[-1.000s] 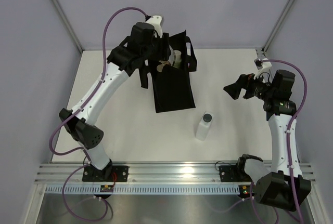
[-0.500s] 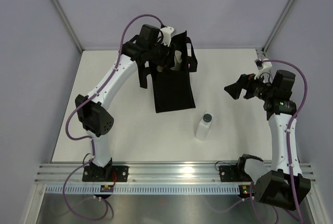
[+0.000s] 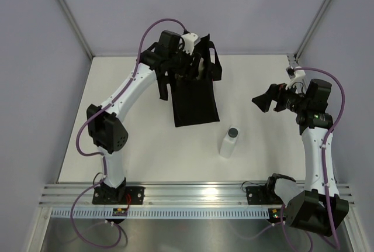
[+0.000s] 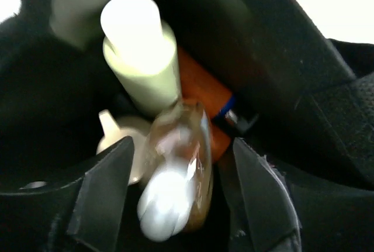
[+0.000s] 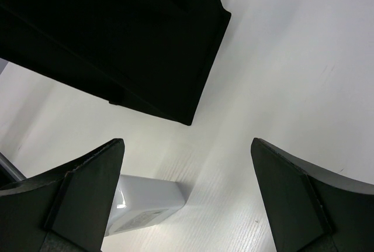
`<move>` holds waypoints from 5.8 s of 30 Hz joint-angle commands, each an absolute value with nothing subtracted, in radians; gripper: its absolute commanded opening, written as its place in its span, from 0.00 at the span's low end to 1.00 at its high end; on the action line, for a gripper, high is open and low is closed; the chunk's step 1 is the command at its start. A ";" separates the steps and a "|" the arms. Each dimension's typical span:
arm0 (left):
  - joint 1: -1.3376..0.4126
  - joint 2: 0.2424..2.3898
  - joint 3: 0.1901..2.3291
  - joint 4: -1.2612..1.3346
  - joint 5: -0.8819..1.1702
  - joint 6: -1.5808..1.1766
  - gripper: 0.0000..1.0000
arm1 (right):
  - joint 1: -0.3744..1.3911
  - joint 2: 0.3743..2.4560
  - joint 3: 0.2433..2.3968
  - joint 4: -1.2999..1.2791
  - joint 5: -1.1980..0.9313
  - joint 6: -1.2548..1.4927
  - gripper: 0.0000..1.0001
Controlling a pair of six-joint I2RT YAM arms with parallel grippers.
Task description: Place the personal care products into the canvas bag
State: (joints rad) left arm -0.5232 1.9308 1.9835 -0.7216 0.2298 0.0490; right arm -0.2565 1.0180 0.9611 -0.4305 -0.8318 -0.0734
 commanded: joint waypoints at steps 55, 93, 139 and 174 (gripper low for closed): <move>-0.522 0.364 0.713 -0.561 0.104 -0.354 0.99 | 0.443 1.313 1.086 -1.258 -0.499 -1.655 0.97; -0.522 0.364 0.746 -0.546 0.092 -0.399 0.99 | 0.588 1.648 2.183 -0.887 -0.723 -0.316 0.00; -0.522 0.361 0.669 -0.472 0.181 -0.399 0.99 | 0.588 2.200 2.430 -1.163 -0.141 -0.529 0.08; -0.522 0.466 0.782 -0.529 -0.027 -0.336 0.99 | 0.155 1.205 1.607 -0.666 -0.092 -0.176 1.00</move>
State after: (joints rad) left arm -0.5224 0.4549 0.7311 -0.5339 0.0753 -0.3672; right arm 0.1795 1.3117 1.8442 -0.7509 -0.1585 -0.2493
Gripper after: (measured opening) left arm 0.985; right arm 0.993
